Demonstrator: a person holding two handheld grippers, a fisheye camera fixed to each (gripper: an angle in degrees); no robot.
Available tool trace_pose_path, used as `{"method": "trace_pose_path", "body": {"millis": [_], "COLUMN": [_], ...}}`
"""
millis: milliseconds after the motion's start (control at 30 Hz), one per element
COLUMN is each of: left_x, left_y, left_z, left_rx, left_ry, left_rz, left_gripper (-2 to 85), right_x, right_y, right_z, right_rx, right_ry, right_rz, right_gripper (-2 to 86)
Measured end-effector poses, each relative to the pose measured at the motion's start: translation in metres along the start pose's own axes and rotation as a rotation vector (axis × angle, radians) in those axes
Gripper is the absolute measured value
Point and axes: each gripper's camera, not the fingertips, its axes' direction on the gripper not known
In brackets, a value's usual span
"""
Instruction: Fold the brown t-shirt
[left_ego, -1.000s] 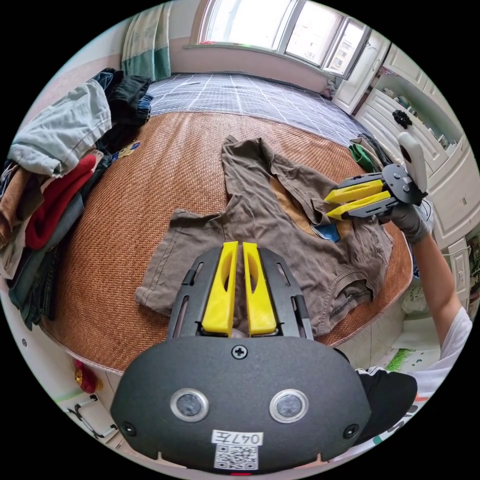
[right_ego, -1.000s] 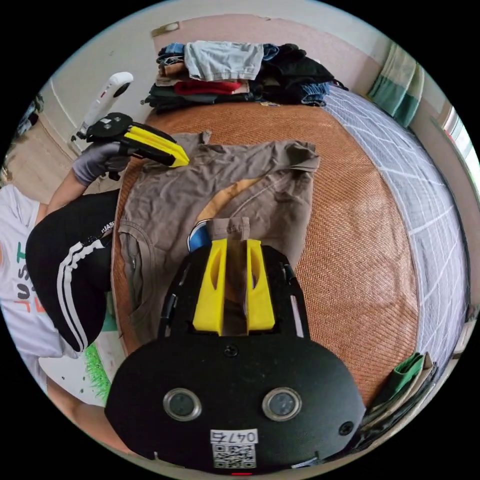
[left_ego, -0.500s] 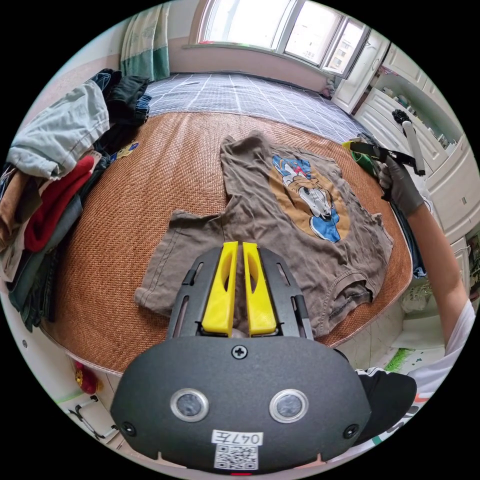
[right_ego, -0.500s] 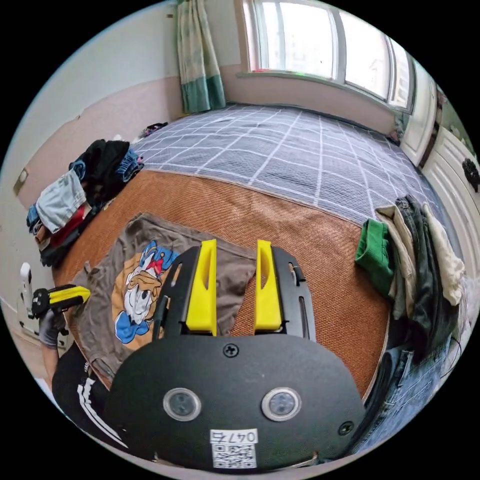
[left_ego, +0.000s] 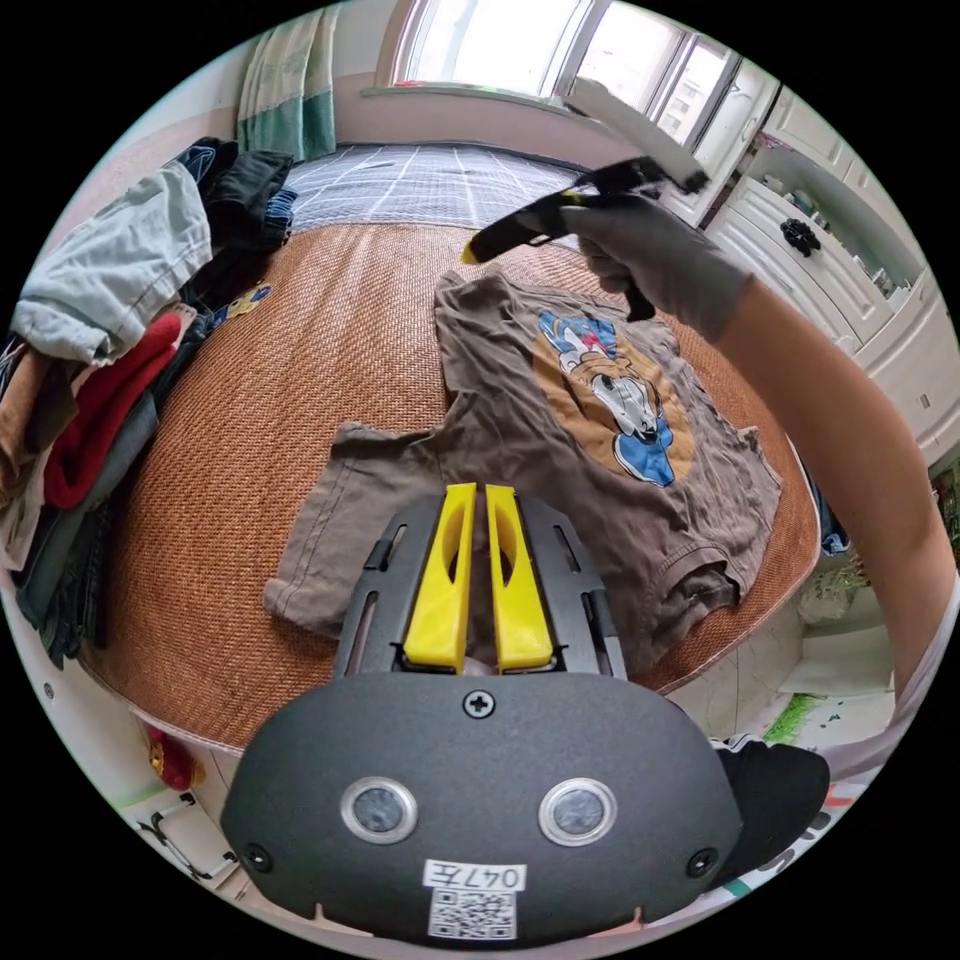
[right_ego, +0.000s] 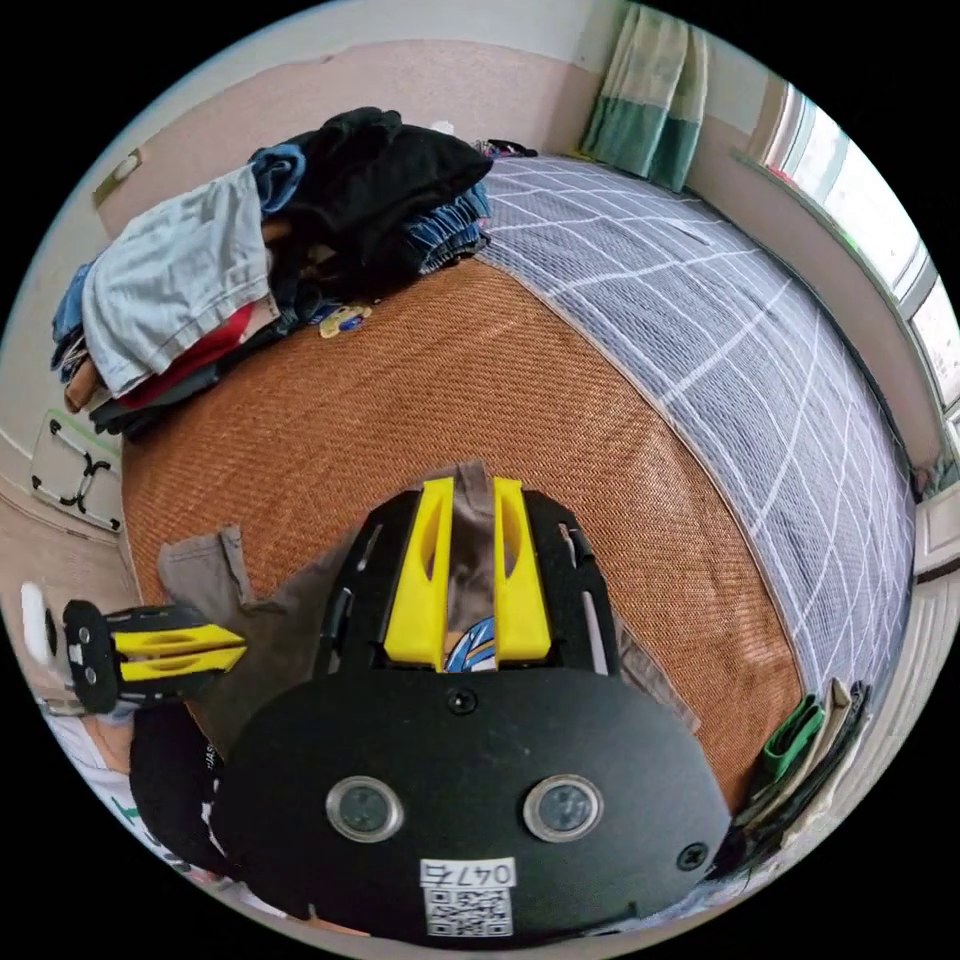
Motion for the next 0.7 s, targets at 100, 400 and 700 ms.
{"method": "trace_pose_path", "body": {"millis": [100,400,700], "left_x": [-0.001,0.0,-0.018], "left_y": [-0.004,-0.015,-0.015], "left_z": [0.0,-0.001,-0.036], "left_rx": [0.0,-0.02,0.054], "left_ry": [0.045,0.081,0.047], "left_rz": [0.011,0.033,-0.044], "left_gripper": [-0.5,-0.6,-0.7], "right_x": [-0.005,-0.045,-0.002], "right_y": [-0.02,-0.001,0.145], "right_z": [0.027,0.002,-0.094], "right_rx": [-0.134,0.126,0.2], "right_ry": [-0.001,0.117,-0.085], "right_rz": [-0.019,-0.144,0.022], "right_gripper": [4.6,3.4,4.8]}}
